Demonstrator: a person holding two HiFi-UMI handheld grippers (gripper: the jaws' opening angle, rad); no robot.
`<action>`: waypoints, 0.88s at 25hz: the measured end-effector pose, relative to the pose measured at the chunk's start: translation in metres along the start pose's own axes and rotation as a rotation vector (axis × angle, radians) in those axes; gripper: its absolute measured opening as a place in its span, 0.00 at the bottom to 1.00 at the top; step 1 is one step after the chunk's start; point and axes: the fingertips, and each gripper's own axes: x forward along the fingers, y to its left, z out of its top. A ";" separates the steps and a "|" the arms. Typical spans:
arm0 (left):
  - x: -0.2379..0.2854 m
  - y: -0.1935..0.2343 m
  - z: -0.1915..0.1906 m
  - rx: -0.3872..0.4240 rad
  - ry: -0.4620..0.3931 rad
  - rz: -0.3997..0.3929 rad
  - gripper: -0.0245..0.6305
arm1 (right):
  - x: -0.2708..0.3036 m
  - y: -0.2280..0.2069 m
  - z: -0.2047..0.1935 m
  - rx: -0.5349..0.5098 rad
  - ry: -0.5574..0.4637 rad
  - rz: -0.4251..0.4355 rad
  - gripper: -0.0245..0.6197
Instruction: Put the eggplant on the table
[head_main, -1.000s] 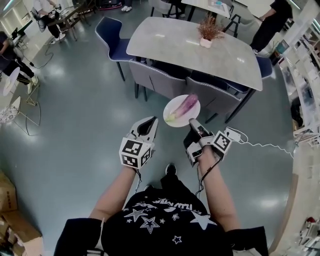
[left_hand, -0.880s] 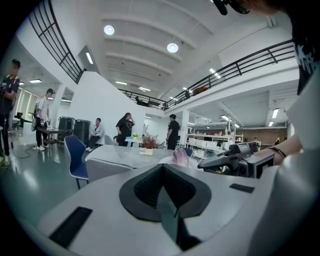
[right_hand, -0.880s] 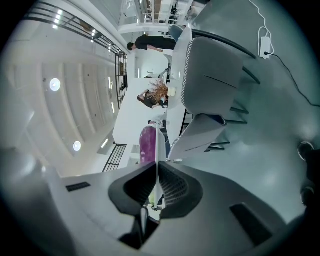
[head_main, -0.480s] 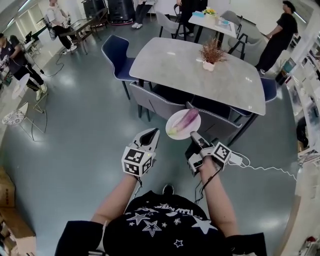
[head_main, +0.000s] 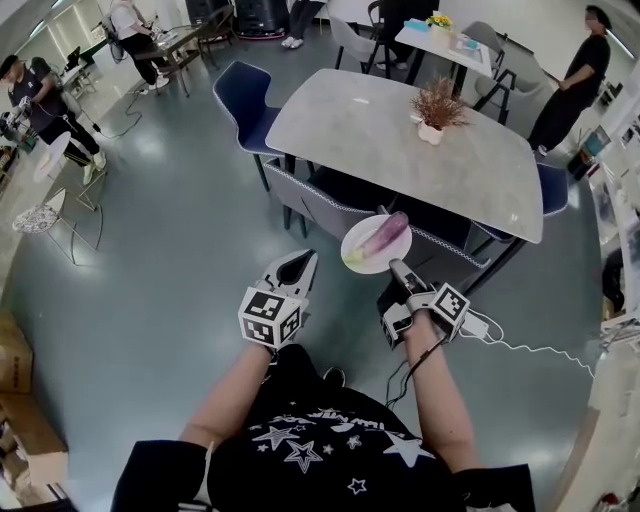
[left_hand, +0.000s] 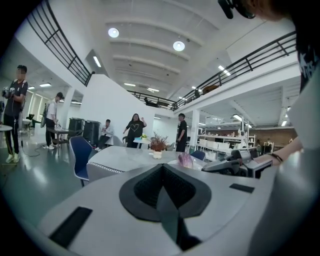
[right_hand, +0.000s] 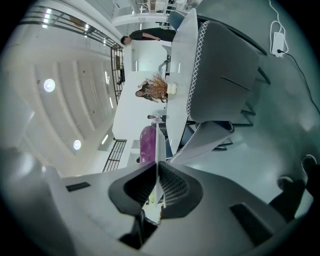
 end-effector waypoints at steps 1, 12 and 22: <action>0.001 0.004 0.003 -0.006 -0.006 0.004 0.05 | 0.004 -0.001 -0.001 0.000 0.006 -0.004 0.07; 0.056 0.037 0.021 0.035 -0.006 -0.059 0.05 | 0.050 0.007 0.013 -0.024 -0.022 -0.022 0.07; 0.132 0.092 0.052 0.062 -0.019 -0.157 0.05 | 0.123 0.020 0.052 -0.022 -0.111 -0.013 0.07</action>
